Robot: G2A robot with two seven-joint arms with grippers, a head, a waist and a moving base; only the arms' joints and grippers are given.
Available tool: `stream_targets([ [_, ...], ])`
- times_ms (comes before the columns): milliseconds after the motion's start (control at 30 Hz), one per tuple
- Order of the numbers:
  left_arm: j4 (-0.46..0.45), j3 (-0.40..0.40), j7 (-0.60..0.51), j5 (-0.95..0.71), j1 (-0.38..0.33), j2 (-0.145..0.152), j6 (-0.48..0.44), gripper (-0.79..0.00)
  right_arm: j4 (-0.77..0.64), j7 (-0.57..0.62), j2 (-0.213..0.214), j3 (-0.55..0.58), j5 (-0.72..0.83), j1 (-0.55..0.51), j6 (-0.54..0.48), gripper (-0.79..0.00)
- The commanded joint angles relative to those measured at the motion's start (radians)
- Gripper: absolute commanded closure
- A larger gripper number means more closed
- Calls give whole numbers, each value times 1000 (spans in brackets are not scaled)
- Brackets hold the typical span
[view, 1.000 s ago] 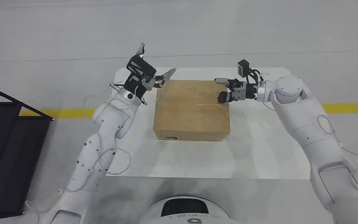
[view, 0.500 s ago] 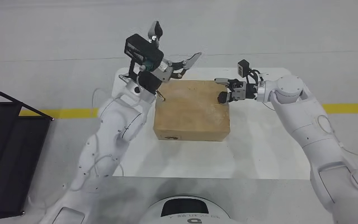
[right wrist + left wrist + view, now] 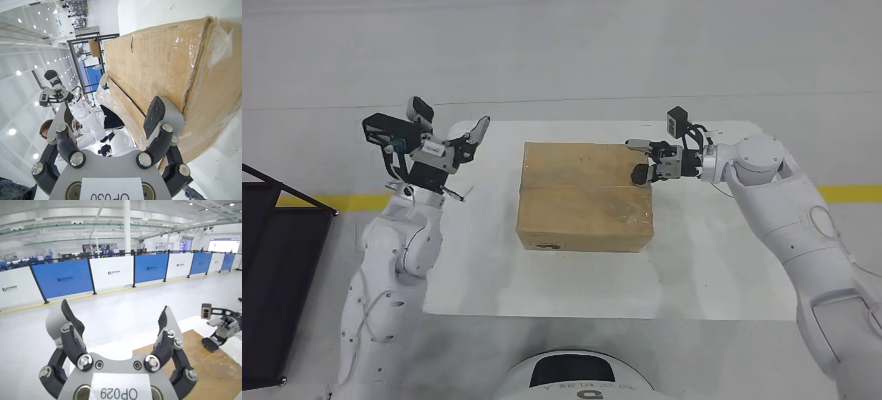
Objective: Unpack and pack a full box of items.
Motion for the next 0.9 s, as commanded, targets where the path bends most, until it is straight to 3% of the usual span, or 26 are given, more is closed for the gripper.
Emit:
stream_targets([
  [0,31,-25,17,4,34,4,-29,-785,0,0,0,0,0,0,0,-785],
  [167,131,-23,30,40,49,8,-54,-785,0,0,0,0,0,0,0,-785],
  [333,221,34,23,46,-3,3,-68,-785,0,0,0,0,0,0,0,-785],
  [467,275,85,-5,126,-53,-1,-19,-785,0,0,0,0,0,0,0,-785],
  [867,364,219,-23,265,-132,-14,12,-785,0,0,0,0,0,0,0,-785],
])
